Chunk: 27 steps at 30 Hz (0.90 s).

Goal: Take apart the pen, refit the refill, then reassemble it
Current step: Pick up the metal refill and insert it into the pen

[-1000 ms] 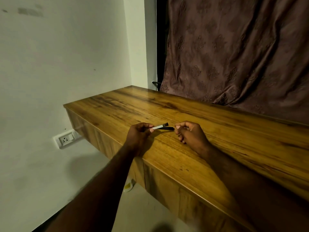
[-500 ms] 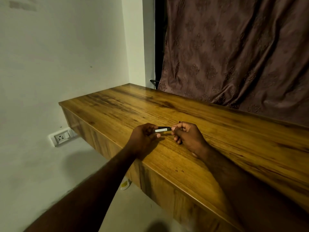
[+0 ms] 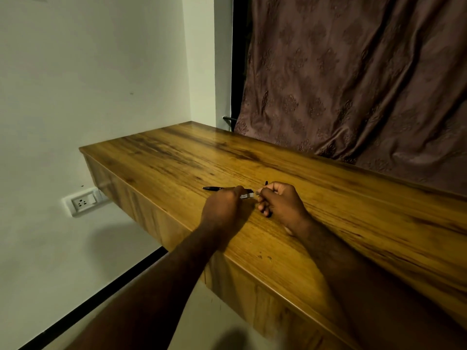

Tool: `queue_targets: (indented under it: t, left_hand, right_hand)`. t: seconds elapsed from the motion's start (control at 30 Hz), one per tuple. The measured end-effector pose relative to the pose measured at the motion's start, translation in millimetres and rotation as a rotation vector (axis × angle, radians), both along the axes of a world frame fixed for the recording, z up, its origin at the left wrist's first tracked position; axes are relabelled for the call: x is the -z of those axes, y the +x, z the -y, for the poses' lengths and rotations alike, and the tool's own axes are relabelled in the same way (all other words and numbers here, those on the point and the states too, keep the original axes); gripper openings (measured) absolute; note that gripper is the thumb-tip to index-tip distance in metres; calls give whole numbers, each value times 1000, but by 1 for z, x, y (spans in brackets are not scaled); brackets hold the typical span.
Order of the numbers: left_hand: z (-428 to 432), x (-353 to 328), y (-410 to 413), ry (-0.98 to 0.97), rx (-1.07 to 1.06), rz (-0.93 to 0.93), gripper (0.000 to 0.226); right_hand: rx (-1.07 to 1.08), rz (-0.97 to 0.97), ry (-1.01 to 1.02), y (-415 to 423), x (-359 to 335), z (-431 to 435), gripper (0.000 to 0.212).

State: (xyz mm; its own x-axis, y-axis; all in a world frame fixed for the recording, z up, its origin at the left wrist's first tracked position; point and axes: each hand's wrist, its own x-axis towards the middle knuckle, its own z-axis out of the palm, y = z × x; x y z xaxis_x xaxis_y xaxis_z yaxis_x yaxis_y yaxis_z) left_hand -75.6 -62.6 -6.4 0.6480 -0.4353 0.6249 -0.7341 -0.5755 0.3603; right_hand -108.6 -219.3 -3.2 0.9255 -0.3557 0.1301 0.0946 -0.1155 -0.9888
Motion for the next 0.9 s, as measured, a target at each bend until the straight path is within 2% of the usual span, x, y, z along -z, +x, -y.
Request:
queue_targets:
  t: [0.17,0.3,0.43,0.57,0.8,0.9]
  left_hand:
    - [-6,0,12,14,-71,-13,20]
    - [-9,-1,20,-13,-64,-54,14]
    - [-7,2,22,-24,-67,-50,17]
    - [-5,5,24,10,-15,-7,32]
    - [-5,6,25,20,58,22,33]
    - [-5,6,25,12,63,16,35]
  right_hand:
    - [50,28,4,-6,-3,12,17]
    - [65,9,-375,-11,-3,17,3]
    - [31,23,-699,-15,-3,13,9]
    - [28,-15,-877,-17,-4,12,11]
    - [14,-22,-886,-20,-5,12,8]
    - [209,95,-610,-18,-9,15,8]
